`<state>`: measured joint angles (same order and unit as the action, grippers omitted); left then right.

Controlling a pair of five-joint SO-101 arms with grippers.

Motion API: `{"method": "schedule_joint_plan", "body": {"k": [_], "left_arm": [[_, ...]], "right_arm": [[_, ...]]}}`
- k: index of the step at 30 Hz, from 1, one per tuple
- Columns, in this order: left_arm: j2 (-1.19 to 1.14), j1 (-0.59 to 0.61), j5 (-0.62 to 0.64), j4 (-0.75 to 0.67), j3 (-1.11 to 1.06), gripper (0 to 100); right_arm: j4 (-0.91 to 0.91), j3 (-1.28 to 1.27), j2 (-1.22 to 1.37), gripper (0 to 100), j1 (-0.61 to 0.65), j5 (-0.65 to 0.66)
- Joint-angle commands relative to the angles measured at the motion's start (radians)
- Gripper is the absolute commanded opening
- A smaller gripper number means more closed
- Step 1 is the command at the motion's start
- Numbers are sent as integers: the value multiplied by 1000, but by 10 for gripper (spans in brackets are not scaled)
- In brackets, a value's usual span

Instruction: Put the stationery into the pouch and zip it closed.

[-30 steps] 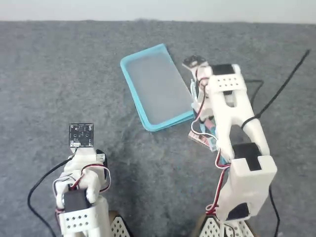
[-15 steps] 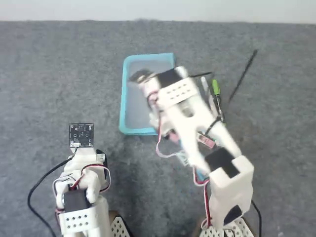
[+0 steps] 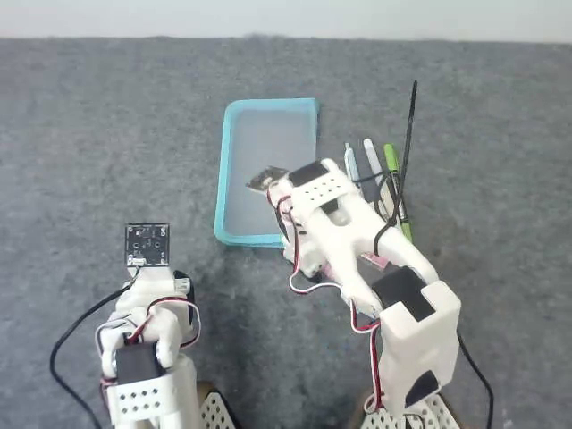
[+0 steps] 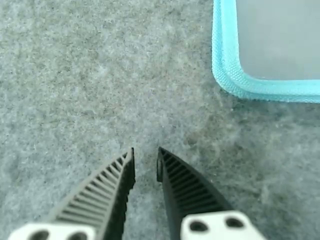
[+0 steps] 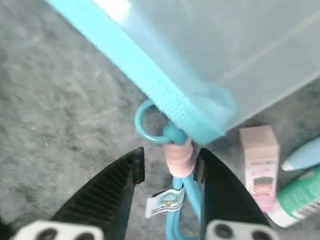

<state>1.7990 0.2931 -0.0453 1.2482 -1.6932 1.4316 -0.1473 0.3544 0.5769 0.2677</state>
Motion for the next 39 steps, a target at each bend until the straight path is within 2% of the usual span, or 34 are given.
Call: {"method": "schedule_joint_plan", "body": {"k": [1, 4, 10, 17, 21, 27, 36, 39], "left_arm": [[18, 2, 12, 3, 7, 73], [18, 2, 12, 3, 7, 73], [18, 2, 12, 3, 7, 73], [18, 2, 12, 3, 7, 73], [18, 2, 12, 3, 7, 73], [18, 2, 12, 3, 7, 73], [20, -8, 11, -5, 7, 75], [21, -63, 8, -46, 7, 73]], "right_arm": [[-58, -28, -36, 166, -2, -38], [-90, -72, -67, 163, -4, -54], [-240, -239, -234, 53, -5, -77], [-309, -348, -286, 2, -7, -71], [-306, -344, -358, 6, -77, -78], [-346, -427, -615, 6, -179, -144], [-479, -704, -940, 6, -145, -141], [-490, -746, -1000, 7, -96, -138]]}}
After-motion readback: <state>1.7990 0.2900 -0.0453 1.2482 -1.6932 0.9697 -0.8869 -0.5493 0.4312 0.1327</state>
